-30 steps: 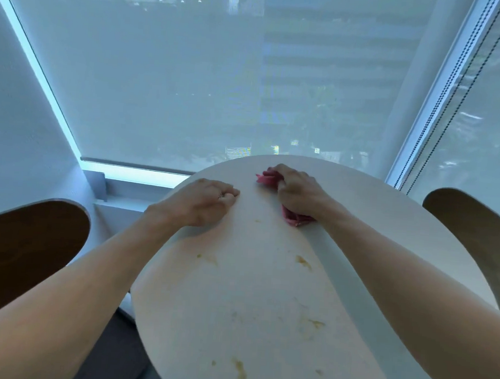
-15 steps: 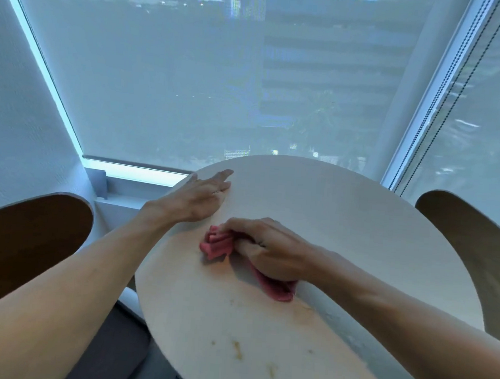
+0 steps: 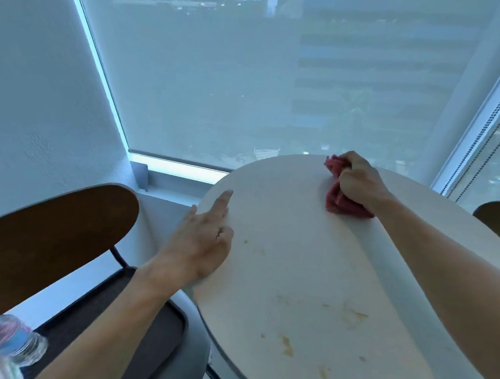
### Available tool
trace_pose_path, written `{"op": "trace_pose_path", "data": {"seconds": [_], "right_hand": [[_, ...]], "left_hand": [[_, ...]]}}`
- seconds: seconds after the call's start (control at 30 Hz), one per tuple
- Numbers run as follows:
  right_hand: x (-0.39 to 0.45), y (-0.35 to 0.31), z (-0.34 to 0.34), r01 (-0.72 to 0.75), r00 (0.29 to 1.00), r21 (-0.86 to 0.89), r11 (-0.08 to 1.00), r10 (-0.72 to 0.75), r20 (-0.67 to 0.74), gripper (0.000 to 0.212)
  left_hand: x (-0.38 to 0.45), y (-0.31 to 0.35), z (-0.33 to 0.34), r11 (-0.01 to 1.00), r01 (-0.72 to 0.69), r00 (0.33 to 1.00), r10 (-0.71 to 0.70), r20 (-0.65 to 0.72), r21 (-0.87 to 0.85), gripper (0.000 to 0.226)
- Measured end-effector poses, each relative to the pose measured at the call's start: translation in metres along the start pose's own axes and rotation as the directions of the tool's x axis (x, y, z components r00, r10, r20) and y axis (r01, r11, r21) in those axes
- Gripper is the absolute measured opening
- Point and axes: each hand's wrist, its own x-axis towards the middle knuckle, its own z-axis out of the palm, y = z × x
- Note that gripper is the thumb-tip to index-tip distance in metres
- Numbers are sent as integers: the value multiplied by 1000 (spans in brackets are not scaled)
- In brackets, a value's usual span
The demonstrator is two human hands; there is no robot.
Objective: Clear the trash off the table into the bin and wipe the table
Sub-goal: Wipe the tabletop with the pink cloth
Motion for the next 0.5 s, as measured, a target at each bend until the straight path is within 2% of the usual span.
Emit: {"op": "trace_pose_path", "data": {"seconds": [0.07, 0.17, 0.33, 0.43, 0.5], "right_hand": [[4, -5, 14, -24, 999, -143, 989, 31, 42, 29], [4, -22, 37, 51, 998, -290, 956, -35, 61, 29], [-4, -47, 73, 286, 943, -313, 906, -210, 257, 31], [-21, -61, 91, 427, 870, -237, 872, -325, 371, 35], [-37, -70, 100, 497, 810, -179, 849, -380, 446, 42]], "left_hand": [[-2, -5, 2, 1000, 20, 1000, -20, -7, 13, 66], [-3, -7, 2, 999, 31, 999, -31, -25, 14, 66], [-6, -8, -2, 1000, 23, 1000, -24, 10, 20, 64], [-4, -13, -6, 999, 33, 998, -32, 45, -20, 63], [-4, -17, -9, 995, 19, 1000, -18, 11, -103, 59]]}}
